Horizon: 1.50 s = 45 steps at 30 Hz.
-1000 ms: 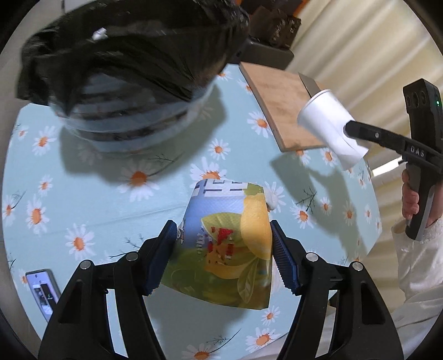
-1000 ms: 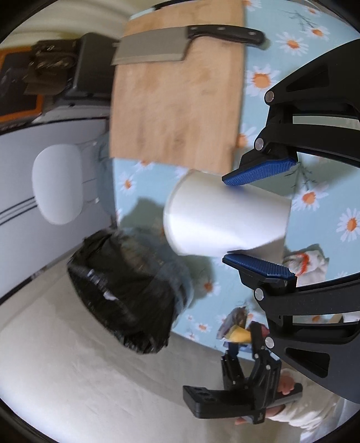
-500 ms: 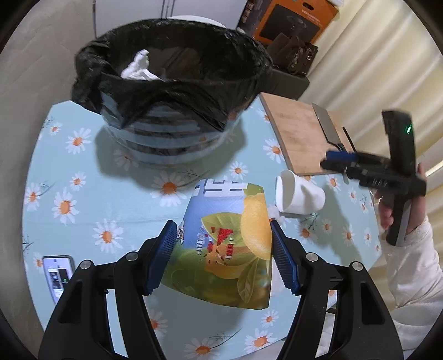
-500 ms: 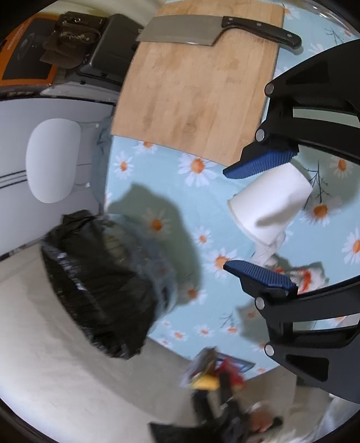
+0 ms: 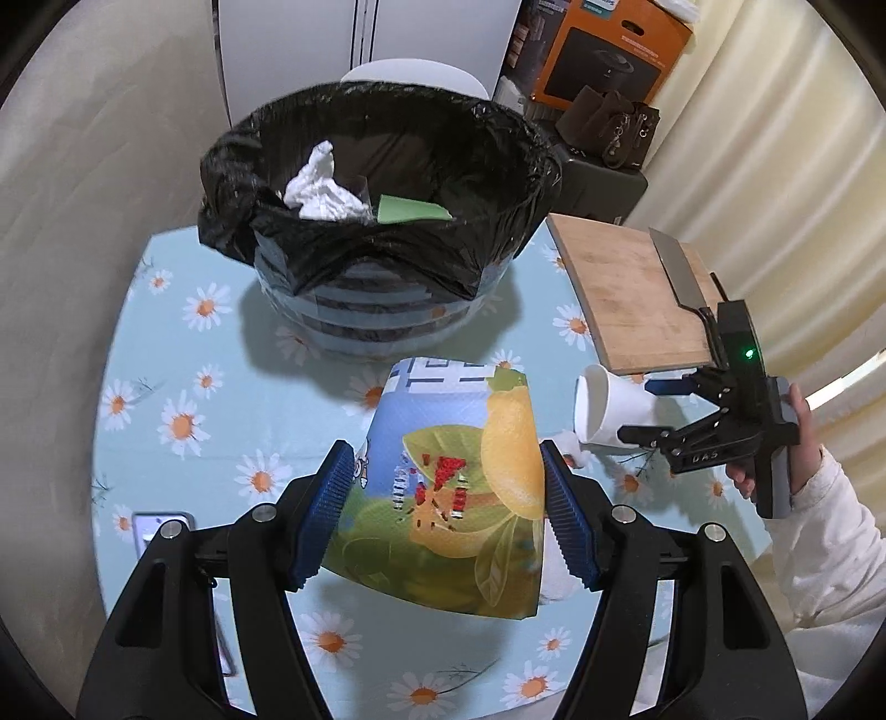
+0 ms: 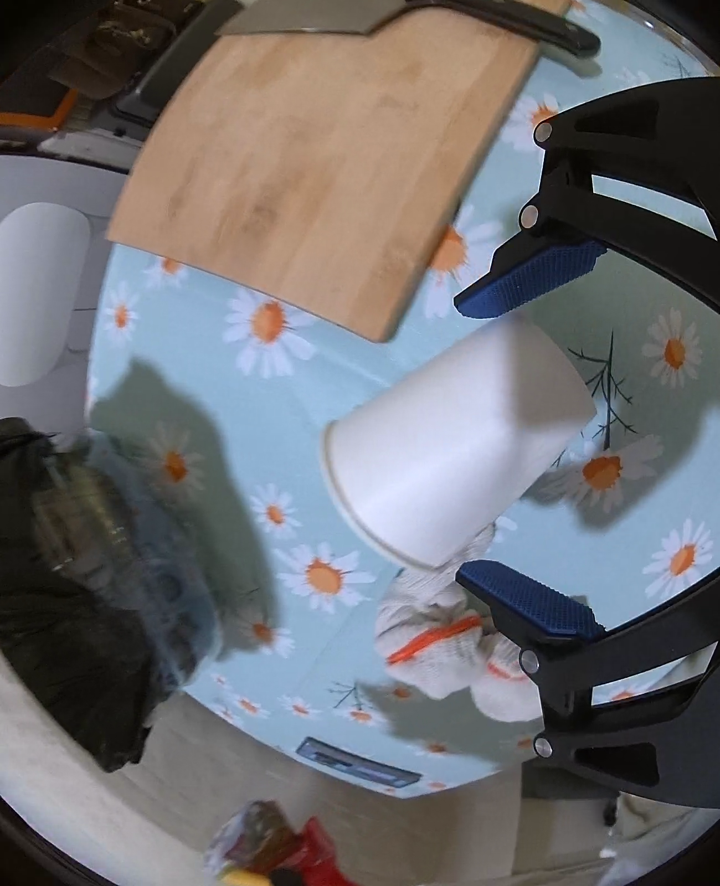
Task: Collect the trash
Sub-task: 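Carry the paper cup and tissue pack up over the black bin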
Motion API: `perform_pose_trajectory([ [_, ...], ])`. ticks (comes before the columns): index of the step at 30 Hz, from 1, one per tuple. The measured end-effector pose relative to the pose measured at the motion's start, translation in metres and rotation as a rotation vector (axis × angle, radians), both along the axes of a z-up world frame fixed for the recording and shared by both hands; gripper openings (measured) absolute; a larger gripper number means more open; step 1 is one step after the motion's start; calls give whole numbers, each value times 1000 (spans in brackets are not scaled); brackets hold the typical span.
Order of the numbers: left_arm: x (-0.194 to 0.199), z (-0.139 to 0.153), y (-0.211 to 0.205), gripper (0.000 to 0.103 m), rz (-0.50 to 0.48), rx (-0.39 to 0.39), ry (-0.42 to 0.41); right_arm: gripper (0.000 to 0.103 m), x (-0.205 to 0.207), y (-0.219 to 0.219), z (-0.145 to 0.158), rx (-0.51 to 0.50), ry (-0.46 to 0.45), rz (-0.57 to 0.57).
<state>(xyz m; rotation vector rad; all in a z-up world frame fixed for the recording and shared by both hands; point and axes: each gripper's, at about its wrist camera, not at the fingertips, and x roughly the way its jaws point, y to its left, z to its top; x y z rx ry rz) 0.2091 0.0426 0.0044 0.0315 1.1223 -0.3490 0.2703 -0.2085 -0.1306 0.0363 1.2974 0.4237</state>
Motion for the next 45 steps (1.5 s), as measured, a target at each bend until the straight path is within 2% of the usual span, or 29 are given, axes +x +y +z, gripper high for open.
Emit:
perform_pose_trajectory([
  [1,0,1,0,67,-1,3,-4,84,-1,0,-4,1,5,-5],
  [3,0,3,0,67,0,11,-9,74,-1,0,-12,21,24,-16],
  [5,0,3,0,67,2,14,-11,69,-4,-1,-12,42,11,-16],
  [8,-1,3,-1,67,-1,21,-18,55,-7,-4,-9,63,1,-26],
  [12,-1,2,-5,67,-30,25,-15,54,-17,-12,-5,72,4,-52],
  [20,8,14,-6,67,-84,54,-50,54,-37,-25,31,197,-45,-133],
  [26,23,24,-8,67,-88,38,-83,54,-38,-19,79,202,-143,-118],
  [34,43,44,-17,67,-148,33,-127,55,-34,-6,148,162,-270,-110],
  [45,77,55,-27,67,-209,38,-176,55,-1,18,201,167,-350,-131],
])
